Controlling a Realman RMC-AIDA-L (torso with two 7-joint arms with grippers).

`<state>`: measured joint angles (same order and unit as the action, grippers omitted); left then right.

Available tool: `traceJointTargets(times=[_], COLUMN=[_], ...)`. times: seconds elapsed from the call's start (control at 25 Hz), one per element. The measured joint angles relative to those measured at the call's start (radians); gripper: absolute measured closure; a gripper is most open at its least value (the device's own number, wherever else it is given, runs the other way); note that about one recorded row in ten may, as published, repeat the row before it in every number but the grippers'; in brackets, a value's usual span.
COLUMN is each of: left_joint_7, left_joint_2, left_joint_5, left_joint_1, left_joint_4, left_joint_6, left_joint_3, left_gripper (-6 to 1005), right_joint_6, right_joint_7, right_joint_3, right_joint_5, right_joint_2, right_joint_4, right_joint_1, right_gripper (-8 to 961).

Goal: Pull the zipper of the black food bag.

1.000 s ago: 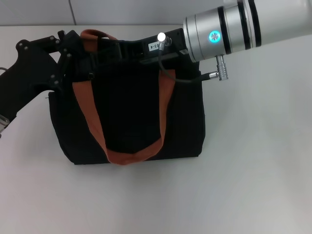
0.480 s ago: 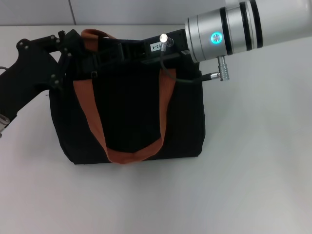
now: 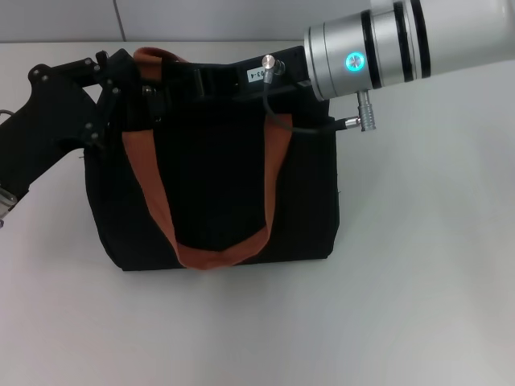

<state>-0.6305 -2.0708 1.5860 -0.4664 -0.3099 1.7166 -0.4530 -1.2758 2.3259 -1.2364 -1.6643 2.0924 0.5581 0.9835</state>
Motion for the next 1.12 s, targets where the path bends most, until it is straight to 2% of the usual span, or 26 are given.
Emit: traceJointTargets(times=[0.08, 0.28, 0.6, 0.68, 0.72, 0.76, 0.84, 0.88, 0.92, 1.08, 1.12], left_joint_7=[0.0, 0.0, 0.0, -0.001, -0.001, -0.001, -0.001, -0.001, -0.001, -0.001, -0.001], left_joint_2=[0.0, 0.0, 0.001, 0.001, 0.001, 0.001, 0.001, 0.002, 0.002, 0.003, 0.003], left_joint_5=[0.0, 0.0, 0.001, 0.001, 0.001, 0.001, 0.0, -0.003, -0.003, -0.015, -0.015], left_joint_1=[0.0, 0.0, 0.0, 0.001, 0.001, 0.002, 0.002, 0.002, 0.002, 0.003, 0.003], left_joint_4=[0.0, 0.0, 0.0, 0.0, 0.0, 0.0, 0.0, 0.0, 0.0, 0.0, 0.0], left_joint_6=[0.002, 0.007, 0.007, 0.008, 0.008, 0.009, 0.009, 0.009, 0.009, 0.005, 0.005], left_joint_3=[0.0, -0.002, 0.004, 0.005, 0.005, 0.005, 0.005, 0.005, 0.005, 0.005, 0.005], left_gripper=[956, 956, 954, 954, 954, 953, 953, 953, 953, 952, 952], right_joint_6=[-0.001, 0.002, 0.017, 0.022, 0.022, 0.022, 0.019, 0.015, 0.015, -0.006, -0.006], right_joint_7=[-0.007, -0.018, 0.014, 0.08, 0.08, 0.129, 0.152, 0.194, 0.194, 0.255, 0.255], right_joint_3=[0.0, 0.0, 0.003, 0.003, 0.003, 0.002, 0.002, 0.002, 0.002, 0.006, 0.006], right_joint_5=[0.002, -0.001, -0.04, -0.104, -0.104, -0.145, -0.162, -0.189, -0.189, -0.225, -0.225], right_joint_2=[0.0, 0.0, -0.009, -0.009, -0.009, -0.009, -0.009, -0.009, -0.009, -0.009, -0.009], right_joint_4=[0.001, 0.005, 0.032, 0.131, 0.131, 0.213, 0.254, 0.329, 0.329, 0.476, 0.476], right_joint_1=[-0.001, -0.002, -0.032, -0.089, -0.089, -0.138, -0.163, -0.211, -0.211, -0.312, -0.312], right_gripper=[834, 955, 922, 914, 910, 906, 897, 893, 889, 872, 868])
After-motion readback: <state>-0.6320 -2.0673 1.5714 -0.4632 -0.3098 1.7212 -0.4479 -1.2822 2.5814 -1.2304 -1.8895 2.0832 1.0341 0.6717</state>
